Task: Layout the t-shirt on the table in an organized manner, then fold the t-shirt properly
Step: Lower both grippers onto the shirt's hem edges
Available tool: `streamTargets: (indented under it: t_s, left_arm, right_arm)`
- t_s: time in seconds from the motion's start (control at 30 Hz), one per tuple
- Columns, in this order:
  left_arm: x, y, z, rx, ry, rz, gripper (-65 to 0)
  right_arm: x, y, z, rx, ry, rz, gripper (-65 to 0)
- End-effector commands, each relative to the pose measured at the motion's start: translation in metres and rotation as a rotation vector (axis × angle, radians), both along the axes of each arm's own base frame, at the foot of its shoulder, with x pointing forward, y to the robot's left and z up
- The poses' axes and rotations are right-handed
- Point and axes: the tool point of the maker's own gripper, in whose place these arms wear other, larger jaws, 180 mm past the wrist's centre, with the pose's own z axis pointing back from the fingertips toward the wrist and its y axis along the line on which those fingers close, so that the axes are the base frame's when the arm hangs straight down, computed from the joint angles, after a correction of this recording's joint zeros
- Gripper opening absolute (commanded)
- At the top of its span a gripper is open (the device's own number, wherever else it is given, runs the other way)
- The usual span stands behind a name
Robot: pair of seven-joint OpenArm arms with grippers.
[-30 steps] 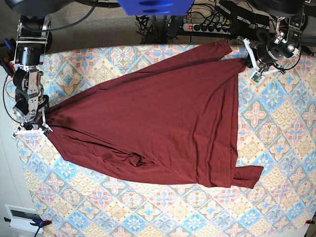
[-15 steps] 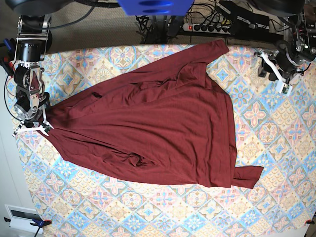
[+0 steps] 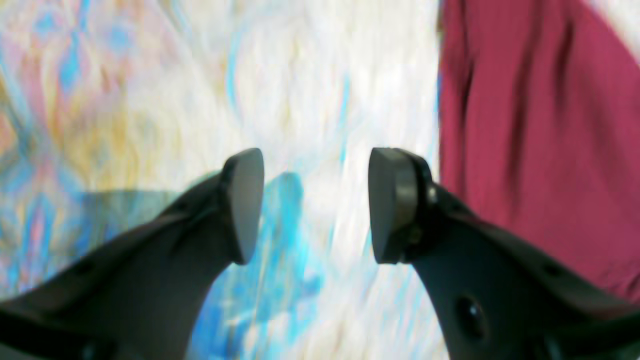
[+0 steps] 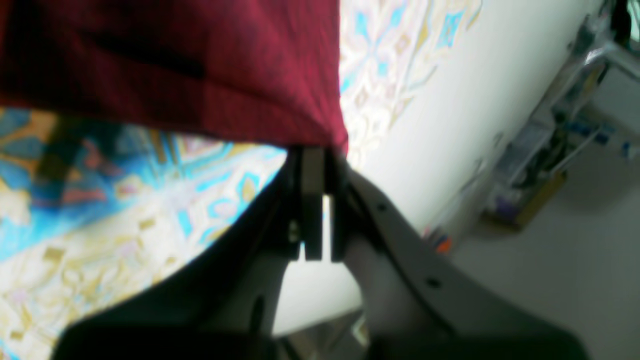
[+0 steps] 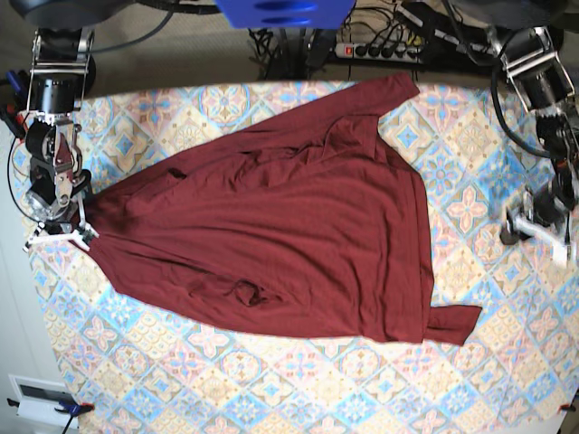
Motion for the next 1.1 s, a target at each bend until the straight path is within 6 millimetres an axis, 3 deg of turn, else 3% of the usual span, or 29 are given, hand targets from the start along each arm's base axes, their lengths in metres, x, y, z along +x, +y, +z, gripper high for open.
streamTargets:
  t_s: [0.0,0.17,0.27,0.43,0.6,0.73,0.87,0.97,1.07]
  left_arm:
    - [0.026,0.000,0.018,0.006,-0.060,0.004,-32.2]
    - [0.086,-0.030,0.009,-0.002,-0.100,0.022,-32.2]
    - [0.107,-0.051,0.004,0.002,-0.122,0.018,-32.2]
    - [0.126,-0.086,-0.012,0.003,-0.104,-0.012,-32.2]
    - [0.128,-0.119,-0.021,-0.032,-0.095,-0.048,-32.2]
    - [0.128,-0.126,-0.025,-0.043,-0.089,-0.055,-32.2]
    - [0.128,-0.132,-0.026,-0.051,-0.089,-0.059,-32.2]
    - [0.128,-0.132,-0.026,-0.051,-0.089,-0.059,-32.2]
    - [0.128,-0.130,-0.025,-0.048,-0.089,-0.058,-32.2]
  right_arm:
    - [0.010,-0.011,0.021,-0.040,-0.044,-0.003,-65.0]
    - [0.020,0.018,0.018,0.009,-0.081,0.026,-65.0]
    - [0.026,0.028,0.027,0.015,-0.115,0.047,-65.0]
    - [0.041,0.064,0.039,0.076,-0.194,0.094,-65.0]
    - [0.054,0.100,0.054,0.286,-0.296,0.122,-64.8]
    - [0.050,0.099,0.046,0.317,-0.268,0.075,-59.4]
    - [0.061,0.082,0.054,0.247,-0.256,0.027,-47.4]
    - [0.058,0.066,0.038,0.094,-0.147,0.013,-42.4]
    - [0.064,0.045,0.040,-0.092,-0.076,0.016,-43.8]
